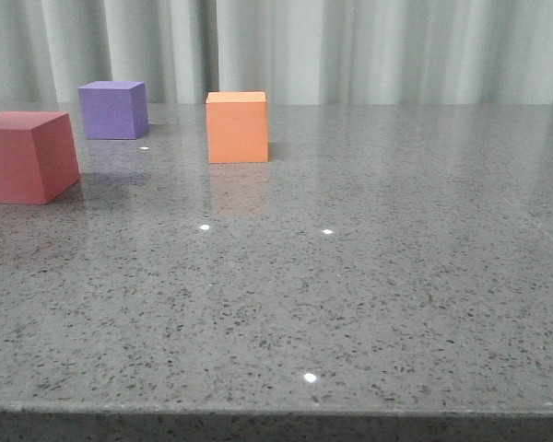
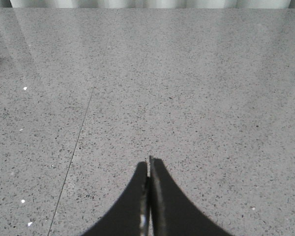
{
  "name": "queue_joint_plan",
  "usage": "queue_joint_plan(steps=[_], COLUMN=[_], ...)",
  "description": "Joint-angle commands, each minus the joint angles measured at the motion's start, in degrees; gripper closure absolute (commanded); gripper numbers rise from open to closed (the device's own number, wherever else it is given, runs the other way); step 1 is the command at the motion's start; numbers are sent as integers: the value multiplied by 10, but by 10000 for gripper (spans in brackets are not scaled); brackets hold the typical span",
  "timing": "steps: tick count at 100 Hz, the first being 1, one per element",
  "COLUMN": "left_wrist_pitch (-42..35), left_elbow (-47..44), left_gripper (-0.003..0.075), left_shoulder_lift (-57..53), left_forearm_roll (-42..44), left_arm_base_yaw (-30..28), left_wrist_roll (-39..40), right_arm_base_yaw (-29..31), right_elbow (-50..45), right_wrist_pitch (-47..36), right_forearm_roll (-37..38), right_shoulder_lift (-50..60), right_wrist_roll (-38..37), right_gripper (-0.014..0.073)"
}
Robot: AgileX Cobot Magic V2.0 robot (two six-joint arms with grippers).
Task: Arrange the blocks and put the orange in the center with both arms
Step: 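Lower the left gripper over the orange cube and close on it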
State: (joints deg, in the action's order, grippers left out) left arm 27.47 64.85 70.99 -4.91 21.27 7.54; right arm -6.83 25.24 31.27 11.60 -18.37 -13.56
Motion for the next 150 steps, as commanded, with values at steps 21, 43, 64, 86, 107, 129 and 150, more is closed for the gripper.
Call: queue_joint_plan(steps=[21, 43, 64, 86, 107, 129, 150], left_wrist_pitch=[-12, 49, 116, 118, 125, 125, 128], left_elbow=[178, 294, 376, 398, 399, 399, 399], left_gripper=[155, 155, 155, 155, 155, 155, 155], left_shoulder_lift=[161, 270, 341, 369, 373, 375, 395], left_forearm_roll=[0, 169, 273, 290, 348, 354, 354], left_arm_base_yaw=[82, 127, 162, 170, 170, 168, 167], left_wrist_roll=[66, 233, 309, 334, 388, 397, 397], right_arm_base_yaw=[4, 4, 4, 4, 4, 4, 4], right_elbow=[15, 15, 15, 15, 15, 15, 15], right_wrist_pitch=[-47, -47, -47, -47, -47, -47, -47], right_forearm_roll=[13, 13, 13, 13, 13, 13, 13], right_shoulder_lift=[-3, -3, -3, -3, -3, -3, -3], right_wrist_roll=[2, 2, 2, 2, 2, 2, 2], right_gripper=[704, 704, 704, 704, 704, 704, 704])
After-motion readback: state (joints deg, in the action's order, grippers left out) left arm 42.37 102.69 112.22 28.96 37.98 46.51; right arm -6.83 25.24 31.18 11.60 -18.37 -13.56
